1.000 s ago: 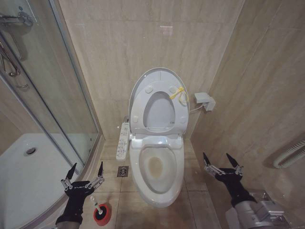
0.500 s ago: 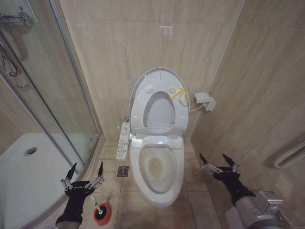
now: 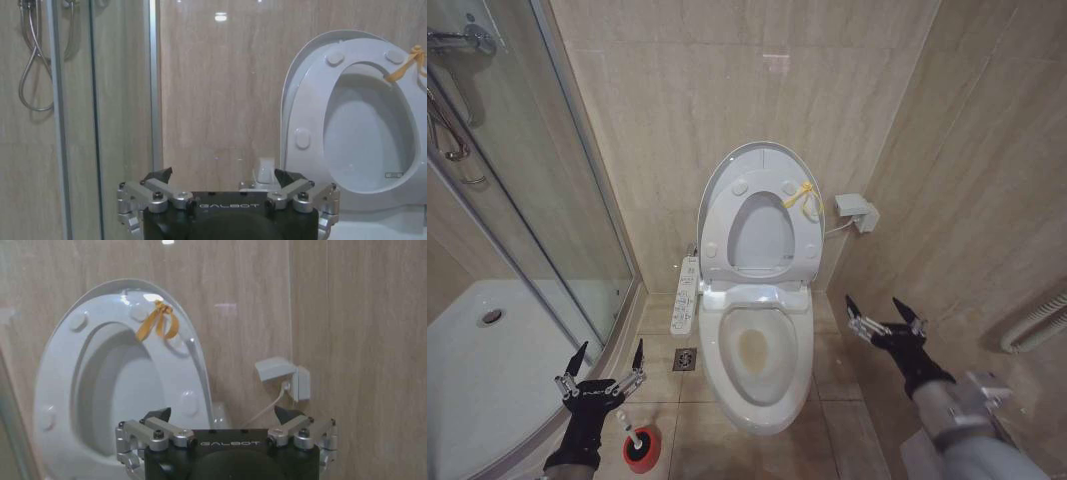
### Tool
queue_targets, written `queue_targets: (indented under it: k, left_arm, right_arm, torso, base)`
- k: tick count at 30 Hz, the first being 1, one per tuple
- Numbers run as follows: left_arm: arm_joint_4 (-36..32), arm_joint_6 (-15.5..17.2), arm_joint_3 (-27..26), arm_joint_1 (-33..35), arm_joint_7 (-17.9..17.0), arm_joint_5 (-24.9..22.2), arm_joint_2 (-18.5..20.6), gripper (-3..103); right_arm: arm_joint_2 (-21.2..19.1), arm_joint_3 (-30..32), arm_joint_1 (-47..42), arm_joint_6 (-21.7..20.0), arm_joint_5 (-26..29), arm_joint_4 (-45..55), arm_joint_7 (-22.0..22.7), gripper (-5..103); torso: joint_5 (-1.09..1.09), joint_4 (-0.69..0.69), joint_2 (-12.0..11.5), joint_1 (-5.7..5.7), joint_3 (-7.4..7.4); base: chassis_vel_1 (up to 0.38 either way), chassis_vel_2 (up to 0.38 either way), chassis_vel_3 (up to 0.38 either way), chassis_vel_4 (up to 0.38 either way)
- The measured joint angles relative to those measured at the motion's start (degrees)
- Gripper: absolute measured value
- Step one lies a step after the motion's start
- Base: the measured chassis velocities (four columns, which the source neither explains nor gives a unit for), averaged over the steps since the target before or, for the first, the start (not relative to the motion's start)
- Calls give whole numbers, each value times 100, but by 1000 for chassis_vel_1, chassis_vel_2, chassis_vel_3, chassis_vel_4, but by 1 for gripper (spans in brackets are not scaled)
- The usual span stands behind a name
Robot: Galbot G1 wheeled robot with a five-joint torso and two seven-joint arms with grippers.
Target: Open the toilet lid, clean the toilet bowl with a toilet brush, close the toilet lid, and flush.
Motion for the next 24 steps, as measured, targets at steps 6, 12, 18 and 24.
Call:
queue_targets:
  k: [6, 12, 18, 24]
  left_arm:
    - [0, 0, 0, 0, 0, 0, 0, 100]
    - [0, 0, 0, 0, 0, 0, 0, 100]
    - [0, 0, 0, 0, 0, 0, 0, 100]
    - [0, 0, 0, 0, 0, 0, 0, 100]
  right_arm:
    - [-136, -78, 557, 73, 43, -605, 10, 100]
    - [-262, -188, 1089, 172, 29, -1258, 7, 100]
    - [-634, -265, 1902, 157, 277, -1828, 92, 100]
    - [-691, -412, 2343, 202, 388, -2088, 201, 100]
  torso:
    - [1, -1, 0, 1, 0]
    - [1, -2, 0, 1, 0]
    - [1, -2, 0, 1, 1]
    - [0, -1, 0, 1, 0]
  base:
    - [0, 0, 0, 0]
    - [0, 0, 0, 0]
    - [0, 0, 0, 0]
    - [0, 0, 0, 0]
